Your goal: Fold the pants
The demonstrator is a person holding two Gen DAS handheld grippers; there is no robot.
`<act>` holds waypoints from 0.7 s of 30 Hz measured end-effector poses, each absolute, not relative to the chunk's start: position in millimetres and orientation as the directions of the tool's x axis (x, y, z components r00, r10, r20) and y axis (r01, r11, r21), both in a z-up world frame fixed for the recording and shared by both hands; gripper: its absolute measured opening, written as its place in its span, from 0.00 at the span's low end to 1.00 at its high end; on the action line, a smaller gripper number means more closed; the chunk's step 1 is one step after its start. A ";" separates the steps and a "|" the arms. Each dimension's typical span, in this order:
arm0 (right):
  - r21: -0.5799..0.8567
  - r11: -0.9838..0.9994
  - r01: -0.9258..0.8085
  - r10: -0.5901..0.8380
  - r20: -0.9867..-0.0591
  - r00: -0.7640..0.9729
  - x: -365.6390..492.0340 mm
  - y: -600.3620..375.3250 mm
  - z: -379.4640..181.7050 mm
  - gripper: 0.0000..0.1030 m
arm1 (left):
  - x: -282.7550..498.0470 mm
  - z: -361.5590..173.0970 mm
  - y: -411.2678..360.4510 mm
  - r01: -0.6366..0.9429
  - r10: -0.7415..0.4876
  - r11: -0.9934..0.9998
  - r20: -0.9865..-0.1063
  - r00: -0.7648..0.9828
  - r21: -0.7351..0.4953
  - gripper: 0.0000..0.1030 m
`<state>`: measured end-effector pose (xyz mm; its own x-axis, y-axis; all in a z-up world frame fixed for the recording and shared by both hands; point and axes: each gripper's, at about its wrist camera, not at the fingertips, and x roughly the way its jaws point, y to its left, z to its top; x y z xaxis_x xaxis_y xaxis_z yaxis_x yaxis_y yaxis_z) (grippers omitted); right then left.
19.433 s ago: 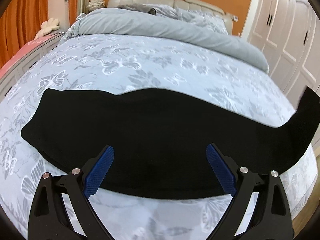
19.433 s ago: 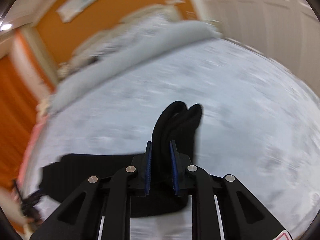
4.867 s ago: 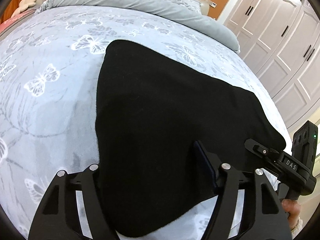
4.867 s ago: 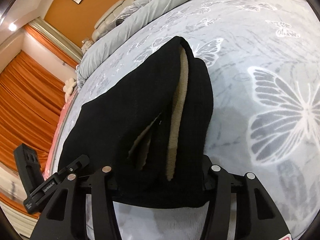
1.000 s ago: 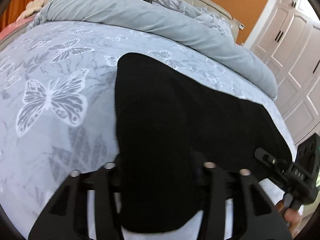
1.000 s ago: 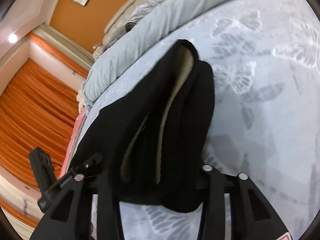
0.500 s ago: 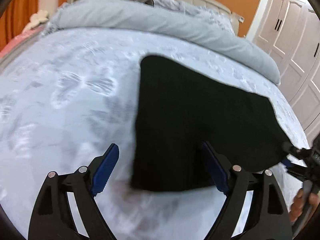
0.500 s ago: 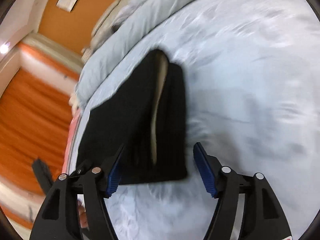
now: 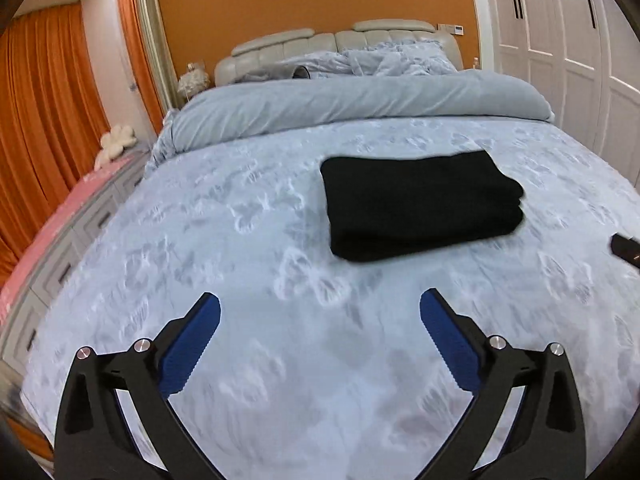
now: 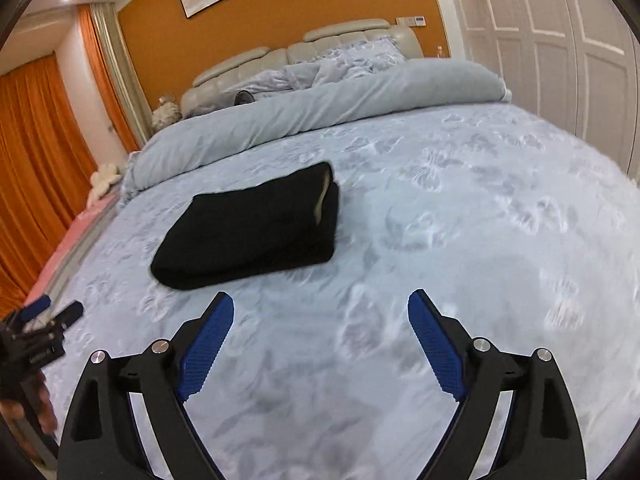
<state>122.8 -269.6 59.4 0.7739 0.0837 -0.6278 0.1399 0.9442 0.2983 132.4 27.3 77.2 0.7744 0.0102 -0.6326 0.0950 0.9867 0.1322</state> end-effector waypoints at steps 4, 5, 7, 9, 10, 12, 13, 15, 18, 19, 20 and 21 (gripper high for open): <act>0.306 0.935 0.181 0.056 -0.629 0.775 100.5 -255.7 30.7 0.84 | 110.2 48.8 32.4 0.090 -0.012 0.993 -0.666 0.746 0.083 0.95; 0.301 0.935 0.190 0.047 -0.634 0.772 96.7 -254.4 24.3 0.84 | 107.8 40.3 32.5 0.090 -0.013 0.993 -0.673 0.739 0.080 0.95; 0.283 0.937 0.204 0.038 -0.663 0.747 98.4 -251.9 11.7 0.84 | 105.8 24.6 32.4 0.086 -0.006 0.993 -0.686 0.728 0.083 0.95; 0.239 0.950 0.203 0.016 -0.684 0.730 103.8 -247.4 3.9 0.84 | 108.0 14.7 33.5 0.087 -0.013 0.994 -0.687 0.727 0.073 0.95; 0.216 0.956 0.200 0.003 -0.685 0.728 105.3 -244.8 1.8 0.84 | 110.0 9.6 34.7 0.084 -0.021 0.995 -0.688 0.726 0.058 0.95; 0.204 0.962 0.183 0.009 -0.691 0.723 108.9 -240.2 -3.2 0.84 | 111.7 3.5 35.0 0.085 -0.033 0.996 -0.693 0.720 0.041 0.95; 0.206 0.962 0.179 0.016 -0.697 0.717 109.8 -238.6 -6.2 0.84 | 112.2 1.4 34.1 0.091 -0.039 0.995 -0.693 0.720 0.039 0.95; 0.201 0.964 0.174 0.021 -0.710 0.703 111.9 -234.2 -11.7 0.84 | 112.8 -1.3 33.4 0.093 -0.037 0.995 -0.690 0.723 0.045 0.95; 0.181 0.970 0.163 0.016 -0.714 0.700 115.0 -228.2 -12.5 0.84 | 113.2 -2.9 35.8 0.092 -0.048 0.995 -0.693 0.719 0.026 0.95; 0.175 0.971 0.161 0.012 -0.711 0.703 114.8 -226.2 -12.0 0.84 | 113.5 -3.9 37.1 0.090 -0.053 0.996 -0.697 0.715 0.016 0.95; 0.165 0.974 0.153 0.010 -0.711 0.703 114.7 -223.4 -11.3 0.84 | 114.3 -4.5 37.7 0.087 -0.056 0.996 -0.700 0.712 0.009 0.95; 0.154 0.977 0.149 0.006 -0.713 0.702 114.9 -221.1 -10.3 0.84 | 115.4 -5.1 38.6 0.086 -0.058 0.996 -0.703 0.709 0.004 0.95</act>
<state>114.9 -221.1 -10.3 0.7016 0.0060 -0.7126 0.1485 0.9768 0.1544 115.4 38.6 -5.1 0.7086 -0.0582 -0.7032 0.0856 0.9963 0.0038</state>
